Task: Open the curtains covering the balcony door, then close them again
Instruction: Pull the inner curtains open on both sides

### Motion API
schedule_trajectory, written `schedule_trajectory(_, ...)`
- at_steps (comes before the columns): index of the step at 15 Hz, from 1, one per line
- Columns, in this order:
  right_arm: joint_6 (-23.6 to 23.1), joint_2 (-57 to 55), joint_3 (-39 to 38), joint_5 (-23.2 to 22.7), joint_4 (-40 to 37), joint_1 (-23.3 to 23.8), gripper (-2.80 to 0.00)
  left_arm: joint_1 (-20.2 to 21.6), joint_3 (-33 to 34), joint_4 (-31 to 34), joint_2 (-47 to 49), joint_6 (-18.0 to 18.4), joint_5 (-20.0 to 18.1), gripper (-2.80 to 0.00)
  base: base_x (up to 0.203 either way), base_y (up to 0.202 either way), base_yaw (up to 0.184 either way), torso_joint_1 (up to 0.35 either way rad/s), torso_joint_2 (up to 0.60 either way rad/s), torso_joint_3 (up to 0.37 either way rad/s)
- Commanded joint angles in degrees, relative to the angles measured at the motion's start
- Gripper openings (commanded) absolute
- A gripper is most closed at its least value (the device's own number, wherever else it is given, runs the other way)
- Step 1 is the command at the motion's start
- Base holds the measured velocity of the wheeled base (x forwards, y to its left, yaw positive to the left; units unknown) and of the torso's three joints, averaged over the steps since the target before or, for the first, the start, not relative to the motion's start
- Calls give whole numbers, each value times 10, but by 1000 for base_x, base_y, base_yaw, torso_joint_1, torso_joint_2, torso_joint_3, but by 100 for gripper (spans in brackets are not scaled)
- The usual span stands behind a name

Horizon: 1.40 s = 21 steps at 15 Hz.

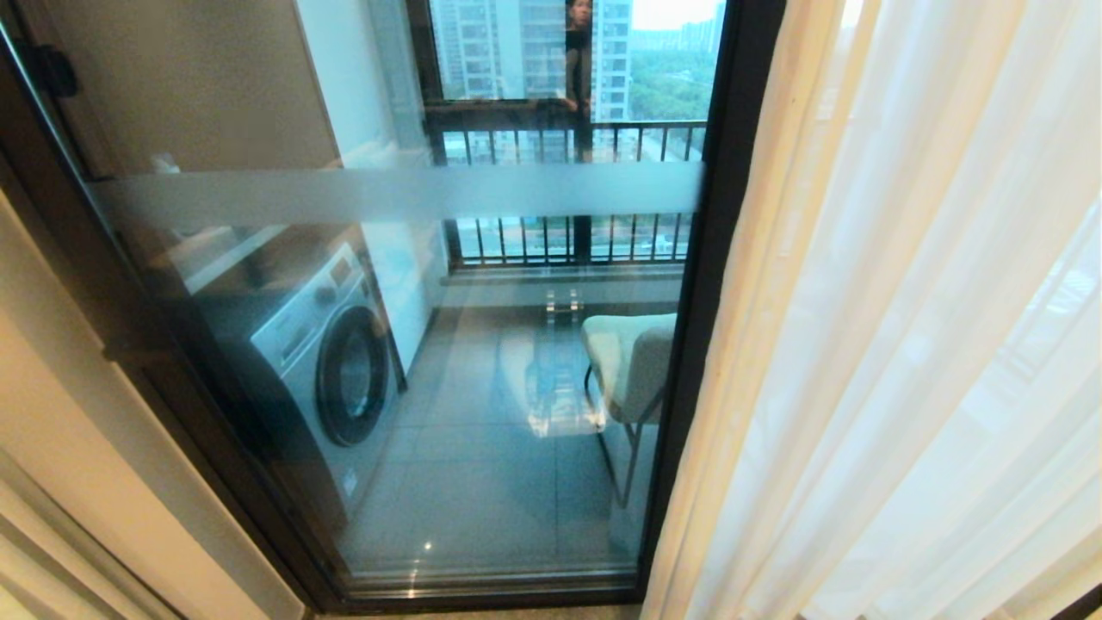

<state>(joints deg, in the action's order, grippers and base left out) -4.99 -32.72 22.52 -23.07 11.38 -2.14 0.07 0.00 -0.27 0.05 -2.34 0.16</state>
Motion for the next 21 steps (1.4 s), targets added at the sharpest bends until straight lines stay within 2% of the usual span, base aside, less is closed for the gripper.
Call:
schedule_trajectory(1,5,-169,58,-12,47,-20,-280,0,0,0,0,0,0,-280,0,0,0,0,0,0)
schedule_trajectory(4,8,-296,193,-19,74,-60,-280,0,0,0,0,0,0,-280,0,0,0,0,0,0)
schedule_trajectory(8,6,-432,350,-21,80,-79,-280,0,0,0,0,0,0,-280,0,0,0,0,0,0)
schedule_trajectory(11,5,-486,412,-21,78,-82,-280,0,0,0,0,0,0,-280,0,0,0,0,0,0)
schedule_trajectory(12,5,-490,415,-20,78,-83,-247,0,0,0,0,0,0,-280,0,0,0,0,0,0)
schedule_trajectory(13,4,-505,419,-19,82,-83,0,0,0,0,0,0,0,-280,0,0,0,0,0,0)
schedule_trajectory(17,-28,-515,420,-21,82,-88,0,0,0,0,0,0,0,-280,0,0,0,0,0,0)
schedule_trajectory(21,-30,-512,414,-22,82,-88,0,0,0,0,0,0,0,-280,0,0,0,0,0,0)
